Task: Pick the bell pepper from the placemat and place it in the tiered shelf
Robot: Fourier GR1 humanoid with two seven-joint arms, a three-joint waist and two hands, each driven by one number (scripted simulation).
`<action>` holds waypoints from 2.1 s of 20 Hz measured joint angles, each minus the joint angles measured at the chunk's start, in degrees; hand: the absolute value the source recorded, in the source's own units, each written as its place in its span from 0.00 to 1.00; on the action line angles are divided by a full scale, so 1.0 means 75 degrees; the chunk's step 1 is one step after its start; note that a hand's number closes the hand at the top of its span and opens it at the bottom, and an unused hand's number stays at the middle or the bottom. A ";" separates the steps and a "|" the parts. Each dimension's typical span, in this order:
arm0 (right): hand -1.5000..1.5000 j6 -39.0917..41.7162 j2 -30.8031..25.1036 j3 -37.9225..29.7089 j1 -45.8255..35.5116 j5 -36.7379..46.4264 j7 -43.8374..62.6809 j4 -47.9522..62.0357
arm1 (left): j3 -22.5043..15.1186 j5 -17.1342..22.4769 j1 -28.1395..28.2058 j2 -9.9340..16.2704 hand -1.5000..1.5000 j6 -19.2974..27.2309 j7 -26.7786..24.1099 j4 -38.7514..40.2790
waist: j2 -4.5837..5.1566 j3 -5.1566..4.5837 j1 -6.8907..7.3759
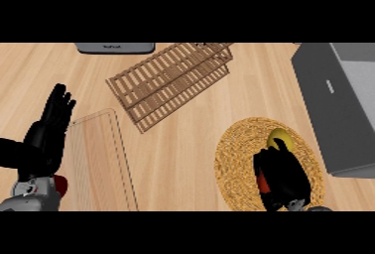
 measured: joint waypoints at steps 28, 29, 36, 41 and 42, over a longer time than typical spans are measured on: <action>1.00 0.0825 0.2786 -0.0743 -0.3157 -0.3076 0.2060 -0.3114 | -0.0016 -0.0131 -0.0027 -0.0173 0.50 0.0003 0.0061 -0.0046 | 0.0055 0.0050 0.0003; 1.00 0.0892 0.2790 -0.1017 -0.3460 -0.3168 0.2176 -0.3035 | 0.0005 -0.0127 0.0021 -0.0159 0.50 -0.0013 0.0051 -0.0083 | 0.0059 0.0050 0.0012; 1.00 0.0766 0.2750 -0.2204 -0.4869 -0.3285 0.2128 -0.1955 | 0.0026 -0.0209 -0.0013 -0.0225 0.50 -0.0043 -0.0089 0.0093 | 0.0073 0.0053 0.0026; 1.00 0.0299 0.2671 -0.2946 -0.5393 -0.3204 0.1285 -0.0726 | 0.0101 -0.0154 0.0037 -0.0264 0.50 -0.0133 -0.0288 0.0234 | 0.0083 0.0052 0.0038; 1.00 0.0112 0.2697 -0.2954 -0.5397 -0.3135 0.1111 -0.0494 | 0.0049 -0.0190 0.0104 -0.0293 0.50 -0.0108 -0.0190 0.0095 | 0.0081 0.0054 0.0044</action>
